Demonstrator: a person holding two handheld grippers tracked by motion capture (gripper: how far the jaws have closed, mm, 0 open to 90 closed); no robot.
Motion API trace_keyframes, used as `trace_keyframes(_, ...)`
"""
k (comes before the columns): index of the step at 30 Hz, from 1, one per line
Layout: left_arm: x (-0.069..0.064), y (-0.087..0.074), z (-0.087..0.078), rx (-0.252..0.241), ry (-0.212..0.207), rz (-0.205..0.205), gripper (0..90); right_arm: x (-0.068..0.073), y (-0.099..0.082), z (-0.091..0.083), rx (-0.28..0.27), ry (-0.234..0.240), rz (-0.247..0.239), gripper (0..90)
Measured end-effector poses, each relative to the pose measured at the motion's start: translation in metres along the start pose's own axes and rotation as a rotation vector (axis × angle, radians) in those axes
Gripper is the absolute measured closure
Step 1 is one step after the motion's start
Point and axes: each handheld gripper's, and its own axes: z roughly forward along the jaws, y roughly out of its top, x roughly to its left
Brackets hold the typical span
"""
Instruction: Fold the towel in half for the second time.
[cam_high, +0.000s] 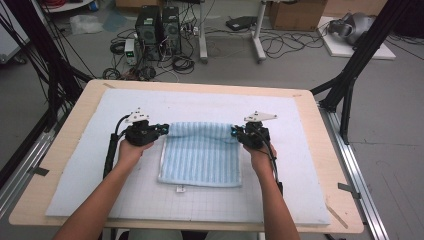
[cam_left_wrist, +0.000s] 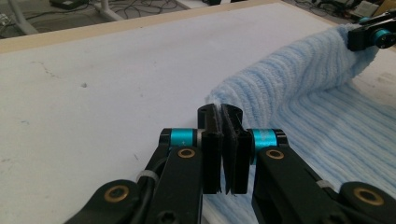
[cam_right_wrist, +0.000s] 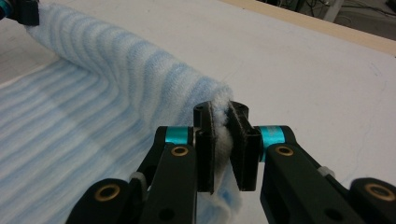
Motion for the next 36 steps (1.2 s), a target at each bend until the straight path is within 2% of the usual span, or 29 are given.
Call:
trace_keyframes(4,-0.007,-0.003,-0.012,-0.020,-0.019,0.011,86.2,0.008,-0.004,-0.009,0.007,0.017,-0.010,81.7)
trace_keyframes(8,-0.013,-0.009,-0.022,-0.035,-0.036,0.010,86.3,0.017,-0.007,-0.022,-0.035,0.021,-0.024,81.8)
trace_keyframes(17,-0.035,-0.028,-0.043,-0.047,-0.060,0.039,86.3,0.037,-0.027,-0.040,-0.049,0.033,-0.044,81.7)
trace_keyframes(24,-0.051,-0.042,-0.057,-0.045,-0.075,0.056,86.2,0.048,-0.045,-0.051,-0.053,0.041,-0.040,81.7)
trace_keyframes(29,-0.056,-0.050,-0.063,-0.031,-0.072,0.057,86.1,0.055,-0.057,-0.056,-0.053,0.043,-0.039,81.7)
trace_keyframes(31,-0.058,-0.053,-0.065,-0.026,-0.076,0.051,86.1,0.057,-0.061,-0.057,-0.054,0.046,-0.045,81.7)
trace_keyframes(36,-0.065,-0.057,-0.071,-0.015,-0.081,0.071,86.0,0.065,-0.069,-0.062,-0.053,0.042,-0.063,81.6)
